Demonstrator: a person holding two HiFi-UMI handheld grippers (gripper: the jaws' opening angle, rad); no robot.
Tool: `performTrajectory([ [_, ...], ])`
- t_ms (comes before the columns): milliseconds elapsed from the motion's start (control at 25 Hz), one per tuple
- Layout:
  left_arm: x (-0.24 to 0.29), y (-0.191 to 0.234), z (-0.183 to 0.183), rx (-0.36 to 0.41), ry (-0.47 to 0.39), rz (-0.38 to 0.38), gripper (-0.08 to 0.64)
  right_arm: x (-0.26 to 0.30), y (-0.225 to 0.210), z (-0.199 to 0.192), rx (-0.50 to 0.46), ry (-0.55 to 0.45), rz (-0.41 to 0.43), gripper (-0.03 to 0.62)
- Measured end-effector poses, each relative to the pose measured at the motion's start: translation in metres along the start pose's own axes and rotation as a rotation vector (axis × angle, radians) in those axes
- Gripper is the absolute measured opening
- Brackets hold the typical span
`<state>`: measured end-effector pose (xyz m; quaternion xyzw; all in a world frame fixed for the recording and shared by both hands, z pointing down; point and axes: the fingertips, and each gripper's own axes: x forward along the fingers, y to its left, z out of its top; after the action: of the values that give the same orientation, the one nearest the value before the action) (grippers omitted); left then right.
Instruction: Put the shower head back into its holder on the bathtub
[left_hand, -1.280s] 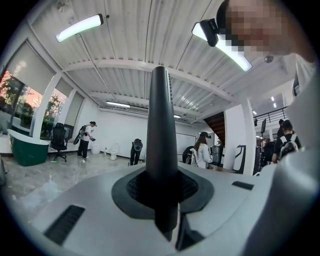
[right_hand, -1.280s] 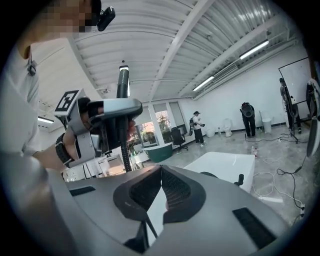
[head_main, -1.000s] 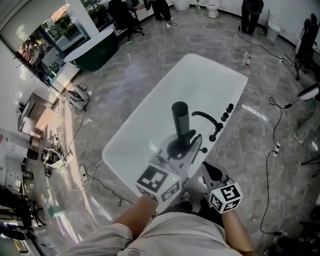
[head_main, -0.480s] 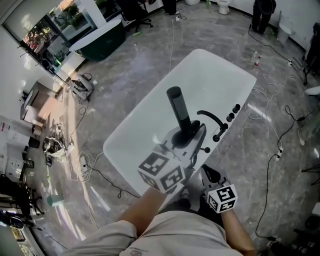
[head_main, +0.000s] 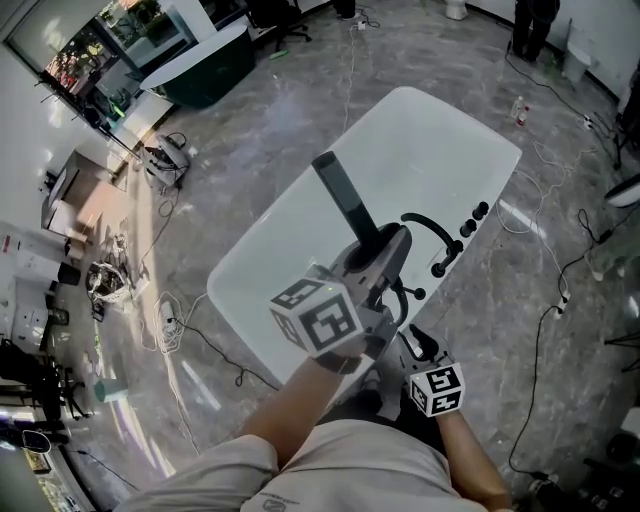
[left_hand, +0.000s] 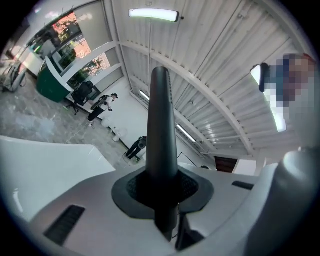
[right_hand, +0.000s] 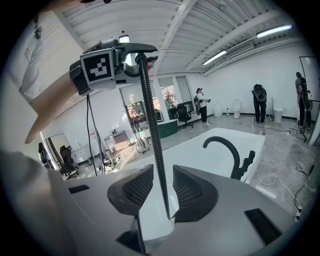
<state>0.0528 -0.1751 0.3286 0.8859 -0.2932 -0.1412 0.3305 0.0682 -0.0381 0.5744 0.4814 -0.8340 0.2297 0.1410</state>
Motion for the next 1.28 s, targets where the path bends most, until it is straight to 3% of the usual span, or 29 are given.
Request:
performTrajectory([
  [480,0.014,0.035,-0.007,-0.301,-0.012,-0.042,0.071,0.034,-0.01,-0.029,0.037,0.037,-0.043,0.138],
  [880,0.014,0.039,0.025,-0.423,-0.075,-0.075,0.071,0.058,-0.022,-0.057,0.084,0.088,-0.072,0.145],
  [1040,0.017,0.029,0.037,-0.511,-0.108,-0.119,0.071,0.073,-0.026,-0.069,0.085,0.11,-0.068,0.144],
  [1280,0.013,0.027,0.06,-0.553,-0.131,-0.137,0.071,0.09,-0.028,-0.072,0.077,0.122,-0.082,0.144],
])
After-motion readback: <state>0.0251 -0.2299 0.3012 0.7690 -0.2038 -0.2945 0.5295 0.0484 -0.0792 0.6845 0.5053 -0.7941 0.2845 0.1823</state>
